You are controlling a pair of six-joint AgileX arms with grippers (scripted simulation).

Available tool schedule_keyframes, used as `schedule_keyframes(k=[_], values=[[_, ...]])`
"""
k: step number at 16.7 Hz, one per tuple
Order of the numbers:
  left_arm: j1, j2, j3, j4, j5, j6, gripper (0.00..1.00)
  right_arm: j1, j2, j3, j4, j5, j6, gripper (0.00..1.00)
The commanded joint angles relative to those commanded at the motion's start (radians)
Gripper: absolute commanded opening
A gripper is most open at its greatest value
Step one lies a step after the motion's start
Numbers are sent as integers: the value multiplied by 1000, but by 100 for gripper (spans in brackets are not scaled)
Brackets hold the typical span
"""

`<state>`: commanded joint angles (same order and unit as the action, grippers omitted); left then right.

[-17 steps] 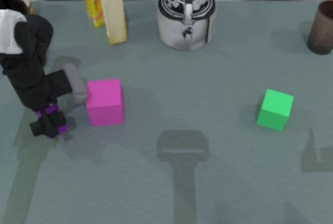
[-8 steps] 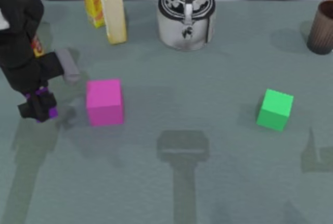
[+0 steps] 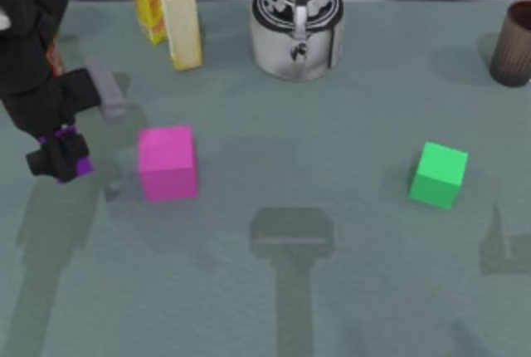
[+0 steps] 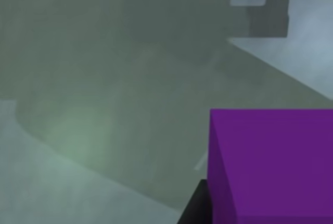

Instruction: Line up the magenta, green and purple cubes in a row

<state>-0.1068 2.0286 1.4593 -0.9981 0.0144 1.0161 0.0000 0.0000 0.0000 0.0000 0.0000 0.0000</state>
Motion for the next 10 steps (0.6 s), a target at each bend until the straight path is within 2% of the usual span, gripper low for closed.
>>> schedule_keyframes(k=[2,4,10], values=[[-56,27,45,-21,-1,-23,0,0,0,0,0,0,0,100],[-151,66,113,-52,-1,-63,0,0,0,0,0,0,0,100],[-538,207,360,-171,-1,-224,0,0,0,0,0,0,0,100]])
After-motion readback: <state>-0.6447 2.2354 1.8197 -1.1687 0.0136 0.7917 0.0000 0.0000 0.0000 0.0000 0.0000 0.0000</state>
